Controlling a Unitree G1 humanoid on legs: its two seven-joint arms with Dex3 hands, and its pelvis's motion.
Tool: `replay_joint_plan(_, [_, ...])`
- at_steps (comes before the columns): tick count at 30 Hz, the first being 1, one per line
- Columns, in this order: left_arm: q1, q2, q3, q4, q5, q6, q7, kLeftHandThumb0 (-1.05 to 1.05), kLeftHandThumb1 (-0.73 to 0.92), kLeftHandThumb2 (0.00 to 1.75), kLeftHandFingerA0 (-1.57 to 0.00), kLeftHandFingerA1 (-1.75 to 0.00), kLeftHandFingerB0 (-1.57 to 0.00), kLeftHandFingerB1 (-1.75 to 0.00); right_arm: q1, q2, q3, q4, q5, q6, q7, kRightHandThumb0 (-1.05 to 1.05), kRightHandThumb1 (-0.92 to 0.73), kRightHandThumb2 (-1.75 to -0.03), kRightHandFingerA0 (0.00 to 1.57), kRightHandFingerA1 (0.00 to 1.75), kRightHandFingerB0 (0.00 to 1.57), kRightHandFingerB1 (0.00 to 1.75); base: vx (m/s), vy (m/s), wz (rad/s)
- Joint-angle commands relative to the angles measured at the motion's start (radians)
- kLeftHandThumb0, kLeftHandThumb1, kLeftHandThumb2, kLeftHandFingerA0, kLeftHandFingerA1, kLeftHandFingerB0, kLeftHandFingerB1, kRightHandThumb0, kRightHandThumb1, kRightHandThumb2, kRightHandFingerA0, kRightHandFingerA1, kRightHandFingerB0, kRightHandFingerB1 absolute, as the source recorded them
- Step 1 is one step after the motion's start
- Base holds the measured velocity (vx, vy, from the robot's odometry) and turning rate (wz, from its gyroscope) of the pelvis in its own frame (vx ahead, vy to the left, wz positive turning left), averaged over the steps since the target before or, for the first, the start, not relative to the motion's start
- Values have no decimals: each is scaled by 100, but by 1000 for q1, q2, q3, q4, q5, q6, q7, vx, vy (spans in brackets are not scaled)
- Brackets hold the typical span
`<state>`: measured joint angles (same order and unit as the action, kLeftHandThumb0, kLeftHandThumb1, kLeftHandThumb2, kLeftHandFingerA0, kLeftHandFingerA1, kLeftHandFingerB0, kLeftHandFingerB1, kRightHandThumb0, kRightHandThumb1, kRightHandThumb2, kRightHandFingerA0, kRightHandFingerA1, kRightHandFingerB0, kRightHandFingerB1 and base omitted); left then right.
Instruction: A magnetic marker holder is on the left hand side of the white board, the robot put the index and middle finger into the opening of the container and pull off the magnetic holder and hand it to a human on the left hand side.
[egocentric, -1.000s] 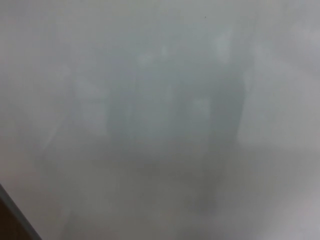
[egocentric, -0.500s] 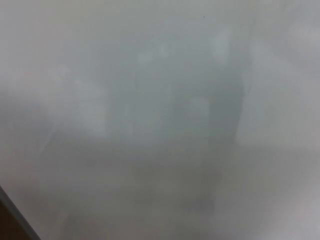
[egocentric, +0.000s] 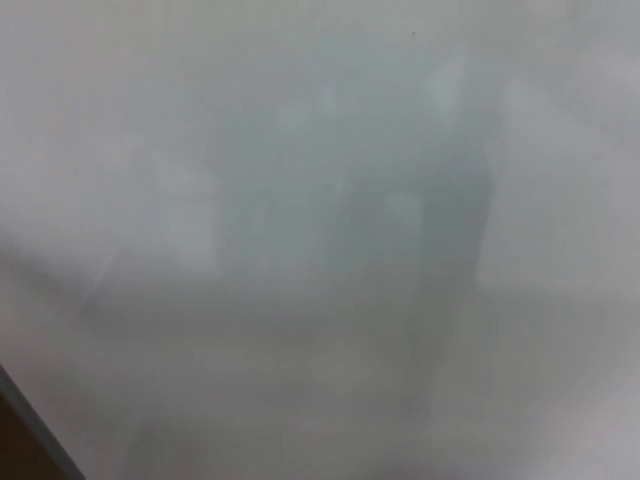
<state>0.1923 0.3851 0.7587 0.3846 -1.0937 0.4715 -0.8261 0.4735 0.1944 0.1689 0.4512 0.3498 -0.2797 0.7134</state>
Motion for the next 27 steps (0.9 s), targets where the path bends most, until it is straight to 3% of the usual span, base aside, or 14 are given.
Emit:
replay_joint_plan(1, [-74, -85, -289, 31, 443, -218, 260, -53, 43, 82, 0, -37, 0, -26, 9, -23, -58, -6, 38, -29, 10, -60, -73, -63, 89, 53, 69, 48, 0, 0, 0])
replay_joint_plan(2, [-71, -104, -335, 12, 490, -255, 280, -51, 60, 60, -13, -31, -9, -23, 8, -25, -69, -6, 40, -36, 7, -60, -72, -63, 90, 53, 70, 48, 0, 0, 0])
replay_joint_plan(4, [-64, -127, -384, -12, 536, -291, 296, -53, 58, 59, -11, -30, -10, -23, 12, -28, -80, -14, 41, -38, -1, -60, -72, -63, 90, 53, 71, 48, 0, 0, 0])
replay_joint_plan(7, [-68, -154, -464, -15, 609, -357, 312, -51, 55, 60, -6, -24, -10, -24, 15, -29, -104, -27, 44, -43, -18, -61, -72, -63, 90, 55, 72, 49, 0, 0, 0])
replay_joint_plan(8, [-65, -166, -503, -14, 653, -396, 320, -53, 53, 70, -2, -21, -8, -26, 17, -29, -116, -33, 46, -42, -30, -61, -70, -62, 93, 54, 73, 50, 0, 0, 0])
replay_joint_plan(14, [-35, -195, -643, 3, 822, -572, 374, -54, 59, 61, -6, -25, -8, -22, 24, -32, -152, -54, 52, -34, -49, -62, -71, -63, 92, 55, 72, 50, 0, 0, 0])
replay_joint_plan(23, [-5, -211, -718, 56, 927, -709, 474, -54, 61, 60, -10, -29, -7, -21, 18, -28, -187, -31, 62, -48, -30, -60, -72, -63, 91, 54, 73, 49, 0, 0, 0])
replay_joint_plan(27, [2, -227, -731, 89, 916, -745, 474, -54, 69, 61, -8, -30, -5, -25, 3, -31, -199, -28, 56, -37, -36, -62, -71, -63, 93, 53, 74, 49, 0, 0, 0])
